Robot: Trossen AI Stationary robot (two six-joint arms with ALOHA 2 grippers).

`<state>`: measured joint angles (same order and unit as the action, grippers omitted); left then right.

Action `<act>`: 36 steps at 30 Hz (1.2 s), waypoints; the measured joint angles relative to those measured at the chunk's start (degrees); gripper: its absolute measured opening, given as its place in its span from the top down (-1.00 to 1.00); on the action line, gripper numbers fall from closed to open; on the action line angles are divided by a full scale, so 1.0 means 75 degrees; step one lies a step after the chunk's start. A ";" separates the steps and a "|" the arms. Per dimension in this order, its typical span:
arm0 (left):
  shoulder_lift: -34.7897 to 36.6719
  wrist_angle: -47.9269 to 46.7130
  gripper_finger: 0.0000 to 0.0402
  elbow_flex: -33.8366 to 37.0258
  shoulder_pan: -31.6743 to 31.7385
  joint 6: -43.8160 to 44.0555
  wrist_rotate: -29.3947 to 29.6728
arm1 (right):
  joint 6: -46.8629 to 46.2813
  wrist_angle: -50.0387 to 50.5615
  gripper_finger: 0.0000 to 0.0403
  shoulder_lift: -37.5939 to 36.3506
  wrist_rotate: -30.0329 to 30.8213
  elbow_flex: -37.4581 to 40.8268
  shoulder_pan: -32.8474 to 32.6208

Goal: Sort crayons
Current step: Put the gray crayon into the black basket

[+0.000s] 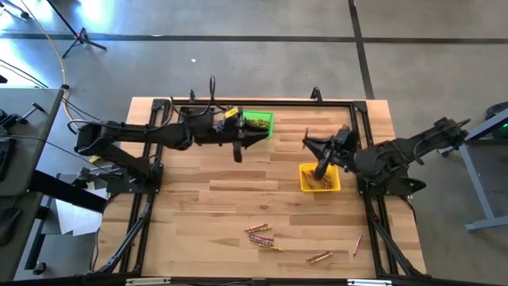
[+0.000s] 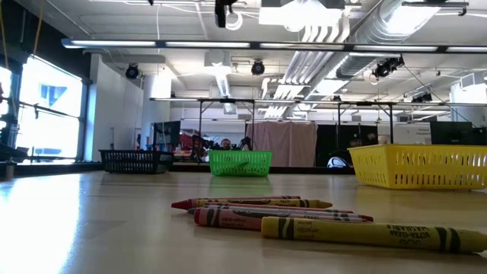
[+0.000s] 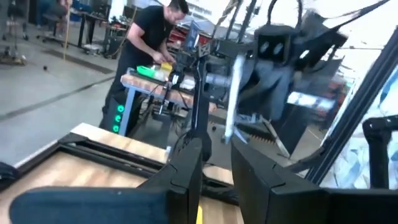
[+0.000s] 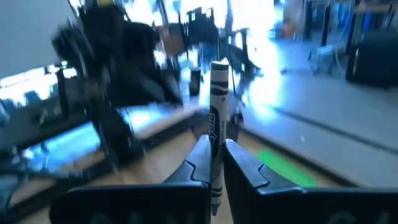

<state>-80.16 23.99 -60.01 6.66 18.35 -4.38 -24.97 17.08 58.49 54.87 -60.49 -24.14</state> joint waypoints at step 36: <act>-0.0749 0.1840 0.17 0.0000 -0.0338 -0.0053 0.0495 | -0.0082 -0.2371 0.95 0.1431 -0.3159 -0.0028 0.1717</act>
<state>-85.78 37.79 -60.01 4.12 17.96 -0.67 -25.59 -0.70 69.23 31.18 -60.70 -11.26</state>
